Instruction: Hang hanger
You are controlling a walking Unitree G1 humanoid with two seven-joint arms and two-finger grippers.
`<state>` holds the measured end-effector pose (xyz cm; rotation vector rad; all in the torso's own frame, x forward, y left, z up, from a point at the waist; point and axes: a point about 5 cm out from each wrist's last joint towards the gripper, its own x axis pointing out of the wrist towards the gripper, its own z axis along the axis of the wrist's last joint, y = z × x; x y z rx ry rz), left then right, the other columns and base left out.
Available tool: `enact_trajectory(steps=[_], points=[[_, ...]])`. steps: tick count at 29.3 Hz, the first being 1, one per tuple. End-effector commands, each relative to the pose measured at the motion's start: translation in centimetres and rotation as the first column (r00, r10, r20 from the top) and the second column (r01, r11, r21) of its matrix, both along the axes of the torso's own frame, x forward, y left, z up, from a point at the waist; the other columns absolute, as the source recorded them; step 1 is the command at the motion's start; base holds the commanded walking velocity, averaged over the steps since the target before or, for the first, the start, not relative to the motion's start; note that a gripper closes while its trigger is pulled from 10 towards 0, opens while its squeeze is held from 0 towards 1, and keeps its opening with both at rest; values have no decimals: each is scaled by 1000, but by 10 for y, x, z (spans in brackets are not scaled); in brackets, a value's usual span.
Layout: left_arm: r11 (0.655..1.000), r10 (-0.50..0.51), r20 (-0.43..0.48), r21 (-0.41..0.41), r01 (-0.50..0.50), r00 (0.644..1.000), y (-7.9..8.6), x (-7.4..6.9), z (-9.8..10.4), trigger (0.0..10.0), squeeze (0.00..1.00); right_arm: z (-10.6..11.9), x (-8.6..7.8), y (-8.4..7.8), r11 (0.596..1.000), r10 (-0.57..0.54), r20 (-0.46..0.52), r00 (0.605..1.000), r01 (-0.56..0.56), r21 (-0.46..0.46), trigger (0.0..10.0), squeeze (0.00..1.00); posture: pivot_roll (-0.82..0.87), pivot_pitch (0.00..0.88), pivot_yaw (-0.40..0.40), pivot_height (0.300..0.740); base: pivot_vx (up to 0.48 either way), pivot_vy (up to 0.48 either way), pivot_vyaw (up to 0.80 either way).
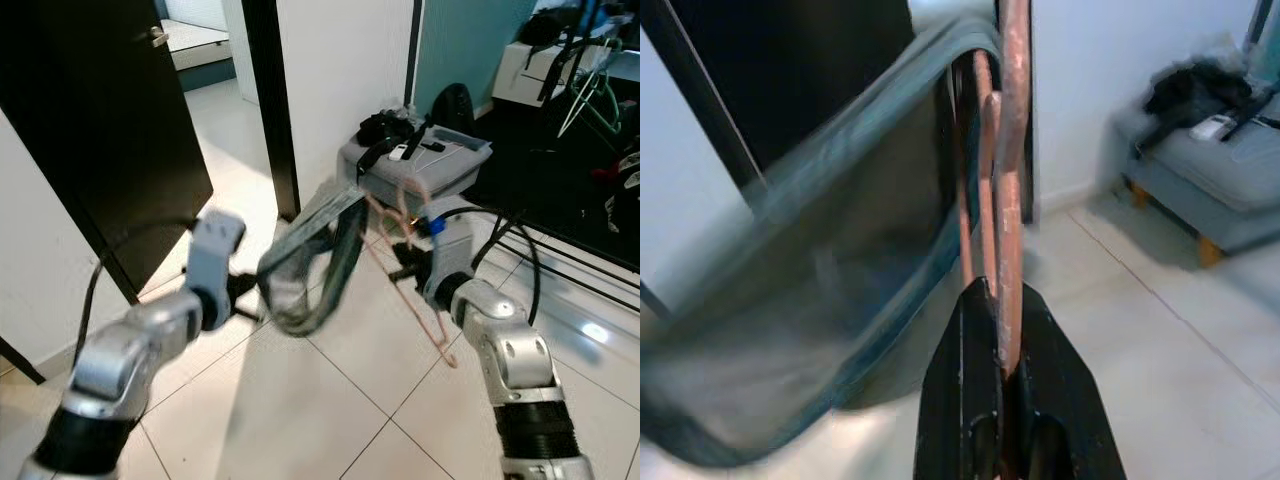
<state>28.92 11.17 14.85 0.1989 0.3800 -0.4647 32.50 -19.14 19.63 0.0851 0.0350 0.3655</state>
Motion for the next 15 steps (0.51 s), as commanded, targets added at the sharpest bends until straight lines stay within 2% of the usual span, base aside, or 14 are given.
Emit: enact_trajectory(steps=[1, 2, 5, 7, 8, 11, 15], points=[[995, -93, -2, 36, 93, 996, -10, -7, -6, 10000, 0, 11, 1, -2, 996, -3, 57, 998, -2, 84, 10000, 0, -72, 0, 21, 731, 0, 0, 0], [990, -134, 1, 42, 134, 991, -17, -10, -10, 10000, 0, 13, 2, 0, 995, 8, 64, 998, -15, 102, 10000, 0, -72, 0, 21, 731, 0, 0, 0], [986, -163, -2, 46, 163, 987, -21, -13, -13, 10000, 0, 14, 2, 2, 994, 16, 66, 998, -23, 109, 10000, 0, -74, 0, 21, 731, 0, 0, 0], [969, -227, 23, 101, 223, 974, -30, -15, -19, 10000, 0, 14, 3, 6, 994, 25, 67, 997, -32, 106, 10000, 0, -77, 0, 20, 731, 0, 0, 0], [969, -227, 23, 101, 223, 974, -30, -15, -19, 10000, 0, 14, 3, 6, 994, 25, 67, 997, -32, 106, 10000, 0, -77, 0, 20, 731, 0, 0, 0], [957, -277, 94, 114, 266, 956, -40, -15, -11, 10000, 0, 14, 5, 7, 994, 26, 68, 997, -33, 105, 10000, 0, -77, 0, 20, 731, 0, 0, 0], [947, -322, 184, 80, 312, 929, -53, -14, 3, 10000, 0, 13, 5, 9, 994, 36, 65, 997, -42, 100, 10000, 0, -80, 0, 22, 731, 0, 0, 0]])
